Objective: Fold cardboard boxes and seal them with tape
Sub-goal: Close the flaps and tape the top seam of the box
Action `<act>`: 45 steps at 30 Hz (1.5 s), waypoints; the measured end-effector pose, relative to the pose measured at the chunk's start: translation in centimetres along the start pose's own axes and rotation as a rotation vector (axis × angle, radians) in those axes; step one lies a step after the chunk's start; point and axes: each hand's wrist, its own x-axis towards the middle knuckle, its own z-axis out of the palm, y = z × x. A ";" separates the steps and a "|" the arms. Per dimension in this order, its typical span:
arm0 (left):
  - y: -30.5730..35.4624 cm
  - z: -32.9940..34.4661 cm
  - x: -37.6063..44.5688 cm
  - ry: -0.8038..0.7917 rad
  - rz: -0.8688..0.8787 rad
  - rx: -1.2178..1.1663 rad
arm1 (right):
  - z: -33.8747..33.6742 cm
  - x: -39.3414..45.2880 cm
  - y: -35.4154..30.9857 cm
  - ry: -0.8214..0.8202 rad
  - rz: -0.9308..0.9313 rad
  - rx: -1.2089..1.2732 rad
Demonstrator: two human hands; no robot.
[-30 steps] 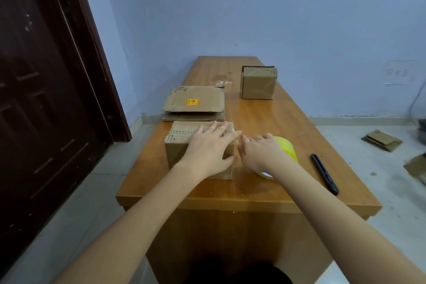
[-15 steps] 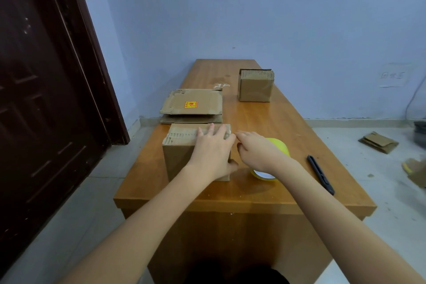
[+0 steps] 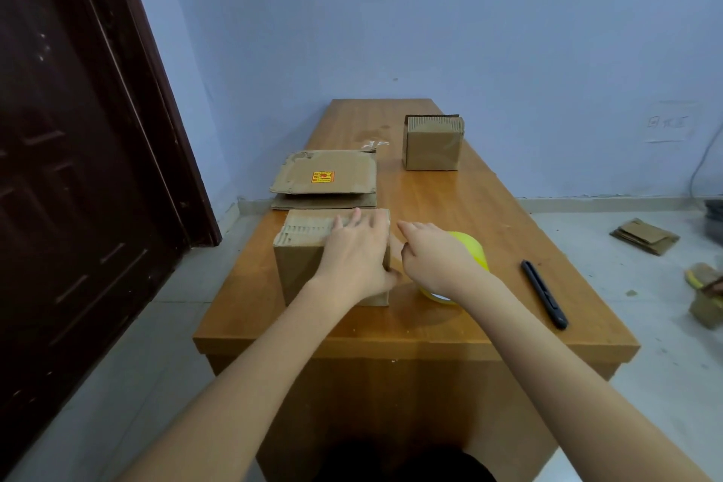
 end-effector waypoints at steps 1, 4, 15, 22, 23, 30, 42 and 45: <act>-0.4 -0.2 -0.1 0.006 -0.032 -0.071 | -0.1 -0.1 -0.2 -0.015 0.008 0.009; -1.5 -0.4 -0.3 -0.032 0.029 -0.088 | 0.1 0.1 -1.0 -0.023 -0.011 0.000; -1.9 0.8 -0.2 0.022 0.118 0.020 | 1.9 0.4 -1.8 0.019 0.031 -0.157; -1.7 0.9 -0.3 0.034 0.101 0.023 | 1.9 0.9 -2.1 0.035 0.063 -0.121; -1.8 0.9 -0.2 0.034 0.101 0.020 | 2.2 0.9 -2.0 0.035 0.059 -0.166; -1.9 0.5 -0.3 0.039 0.115 0.031 | -1.3 0.8 -0.2 0.103 0.073 -0.043; -1.8 0.8 -0.4 0.080 0.109 0.042 | 1.7 -3.1 15.1 -0.069 0.628 -0.159; -1.8 0.7 -0.5 0.072 0.104 0.045 | 3.0 -3.6 15.4 -0.022 0.582 -0.225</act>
